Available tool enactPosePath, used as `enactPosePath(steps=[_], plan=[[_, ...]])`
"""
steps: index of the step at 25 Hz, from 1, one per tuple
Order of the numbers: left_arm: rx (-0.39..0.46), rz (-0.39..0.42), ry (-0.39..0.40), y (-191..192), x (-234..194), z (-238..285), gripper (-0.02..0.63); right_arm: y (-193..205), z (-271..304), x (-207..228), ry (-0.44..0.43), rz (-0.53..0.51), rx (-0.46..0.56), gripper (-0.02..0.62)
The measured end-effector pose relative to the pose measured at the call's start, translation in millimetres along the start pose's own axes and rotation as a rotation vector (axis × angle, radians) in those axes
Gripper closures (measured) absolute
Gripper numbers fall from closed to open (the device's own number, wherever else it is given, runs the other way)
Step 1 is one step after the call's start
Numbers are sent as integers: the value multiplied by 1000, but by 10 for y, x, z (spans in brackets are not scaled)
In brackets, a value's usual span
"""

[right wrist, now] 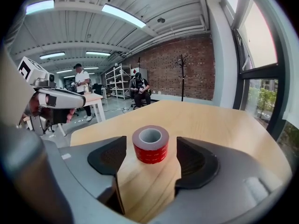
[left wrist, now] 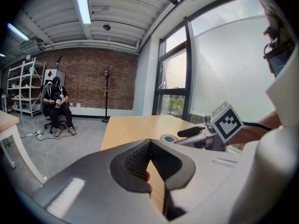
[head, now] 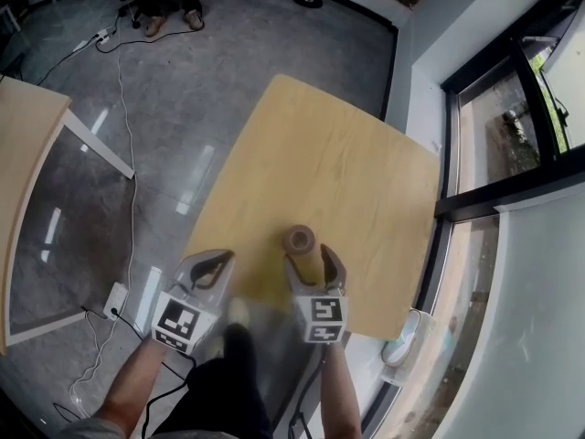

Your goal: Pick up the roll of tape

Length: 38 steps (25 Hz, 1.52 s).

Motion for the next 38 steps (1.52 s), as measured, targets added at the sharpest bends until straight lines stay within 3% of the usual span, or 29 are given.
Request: enactPosePath(steps=[8,15,29,32,38], plan=[[-3,-14,-14,24,-70,24,607,-2,147,0,-13,-17,-19,159],[-8,-8,-19,57,-139,40,607,9,281,-18,-15,-14,-33,114],[-9,7,-17,44,-221,121,607,1,435,-32,-4,-48,-90,101],[-12,5,-16,57,-230,120,607,5,459,-19,17,-62,-110,144],[-18,6,-19,84,-266,133,607,15,509,-6,29,-95,-150,163]])
Point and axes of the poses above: the fingertips, and each gripper's own axes: z forward along the fingers, x to its right, y out of its underside, the point moved 5 cm from there along -z, backward along the fingers, and after that the axes turned 13 degrees about z, right-handed, at the moved point
